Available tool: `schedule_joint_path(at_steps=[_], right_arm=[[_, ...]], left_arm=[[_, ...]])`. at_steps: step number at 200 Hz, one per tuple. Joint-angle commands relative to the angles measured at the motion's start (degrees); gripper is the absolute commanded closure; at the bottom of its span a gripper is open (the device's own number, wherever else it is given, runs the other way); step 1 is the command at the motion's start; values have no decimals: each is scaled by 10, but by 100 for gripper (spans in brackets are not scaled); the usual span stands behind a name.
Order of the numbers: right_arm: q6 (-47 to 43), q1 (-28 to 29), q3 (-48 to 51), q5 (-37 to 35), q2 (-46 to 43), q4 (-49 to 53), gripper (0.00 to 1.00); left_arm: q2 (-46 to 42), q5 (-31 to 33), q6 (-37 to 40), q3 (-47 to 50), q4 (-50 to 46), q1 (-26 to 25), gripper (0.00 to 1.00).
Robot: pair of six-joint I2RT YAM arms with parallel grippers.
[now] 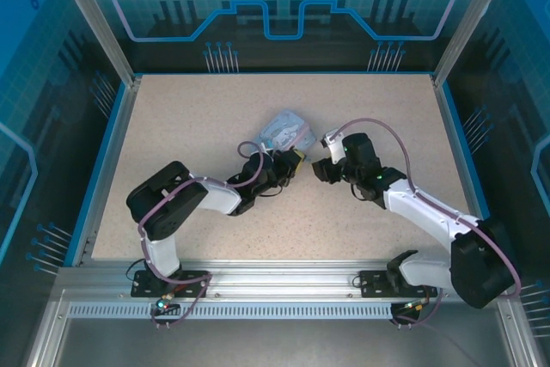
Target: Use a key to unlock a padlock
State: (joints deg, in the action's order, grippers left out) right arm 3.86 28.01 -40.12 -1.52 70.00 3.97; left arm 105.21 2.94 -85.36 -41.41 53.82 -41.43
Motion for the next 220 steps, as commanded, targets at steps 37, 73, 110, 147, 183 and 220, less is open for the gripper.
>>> schedule_joint_path(at_steps=[37,73,110,147,183,220], right_arm=[[-40,3,-1,15,1,8,47],[-44,5,-4,49,9,11,49],[-41,6,-15,92,37,18,46],[-44,14,-22,95,55,18,44],[-48,21,-24,88,63,15,41],[-64,40,-35,47,83,18,41]], left_arm=[[-29,-40,12,-14,-57,15,100],[-46,-65,23,-27,-106,24,100],[-51,-82,26,-37,-130,28,100],[-60,-96,38,-55,-175,31,100],[-59,-107,42,-66,-190,34,100],[-56,-113,40,-73,-195,34,100]])
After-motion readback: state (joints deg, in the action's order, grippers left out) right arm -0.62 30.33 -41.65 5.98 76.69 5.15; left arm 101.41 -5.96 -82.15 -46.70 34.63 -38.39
